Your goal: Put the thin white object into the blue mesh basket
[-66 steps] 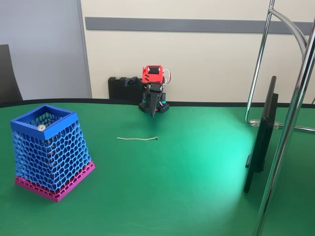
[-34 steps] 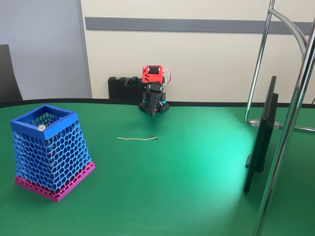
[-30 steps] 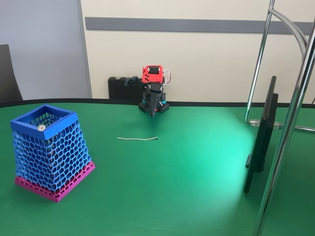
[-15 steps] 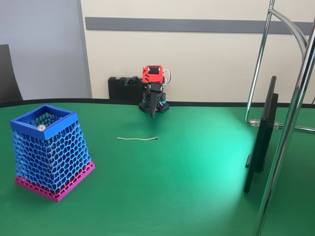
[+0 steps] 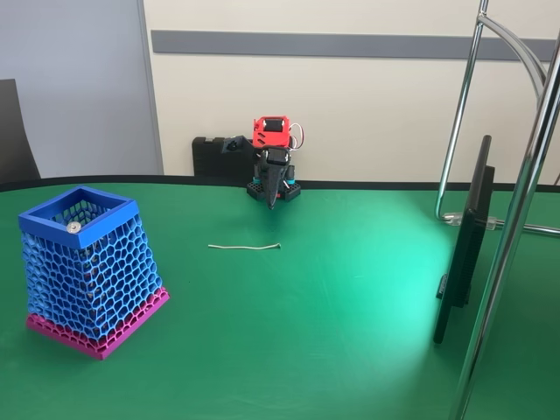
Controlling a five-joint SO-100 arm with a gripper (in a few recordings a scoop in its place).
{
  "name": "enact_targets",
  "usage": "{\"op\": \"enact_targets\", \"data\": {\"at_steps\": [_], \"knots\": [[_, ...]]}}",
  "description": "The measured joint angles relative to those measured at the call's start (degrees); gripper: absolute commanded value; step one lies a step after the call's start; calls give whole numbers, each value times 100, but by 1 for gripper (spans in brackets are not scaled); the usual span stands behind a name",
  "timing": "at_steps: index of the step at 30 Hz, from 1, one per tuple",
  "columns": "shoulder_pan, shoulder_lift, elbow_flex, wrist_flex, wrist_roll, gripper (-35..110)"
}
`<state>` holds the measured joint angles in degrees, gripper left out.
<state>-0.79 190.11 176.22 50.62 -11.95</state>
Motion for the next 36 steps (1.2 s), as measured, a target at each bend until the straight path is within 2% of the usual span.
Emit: {"op": "enact_targets", "data": {"at_steps": [16,26,36], "knots": [[0,-149,-9,0,0,1],[-26,-1160,-580,0,79,1],[-123,-2962,-1644,114,281,1]]}}
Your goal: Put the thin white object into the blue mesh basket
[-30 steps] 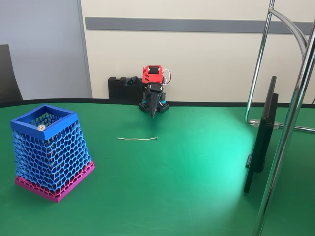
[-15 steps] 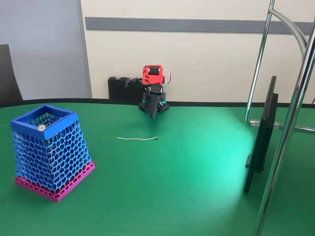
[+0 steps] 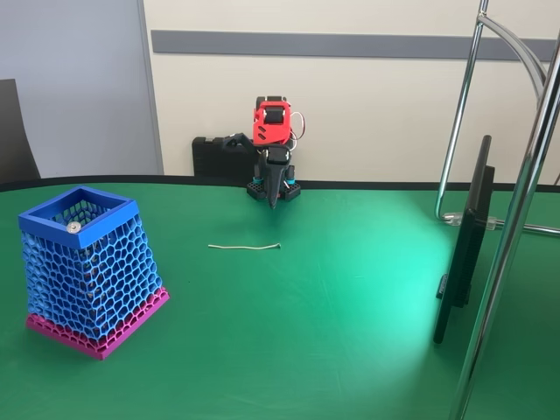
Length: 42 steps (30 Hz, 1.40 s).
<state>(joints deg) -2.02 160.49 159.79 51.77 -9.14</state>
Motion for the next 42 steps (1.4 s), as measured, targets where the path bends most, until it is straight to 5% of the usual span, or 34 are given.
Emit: {"op": "enact_targets", "data": {"at_steps": [42], "knots": [[141,-6864,-4342,580,123,15]]}}
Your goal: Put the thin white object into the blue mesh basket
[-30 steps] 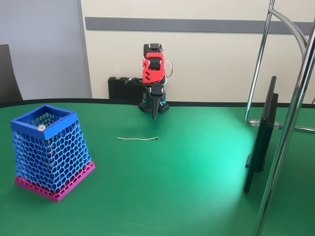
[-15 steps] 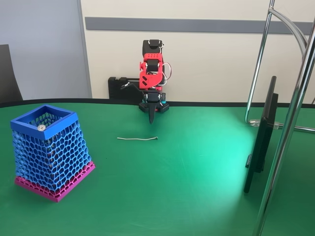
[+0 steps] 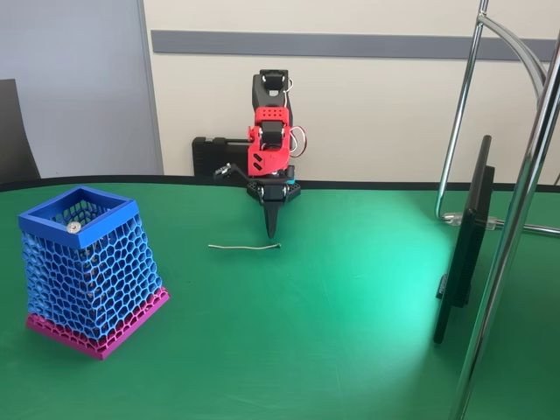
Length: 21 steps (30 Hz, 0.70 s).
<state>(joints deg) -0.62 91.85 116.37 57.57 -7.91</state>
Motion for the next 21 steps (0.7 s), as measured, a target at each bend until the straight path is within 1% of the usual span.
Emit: {"op": "enact_targets", "data": {"at_steps": [21], "knots": [[-158,-923,-536,281,-53,14]]}}
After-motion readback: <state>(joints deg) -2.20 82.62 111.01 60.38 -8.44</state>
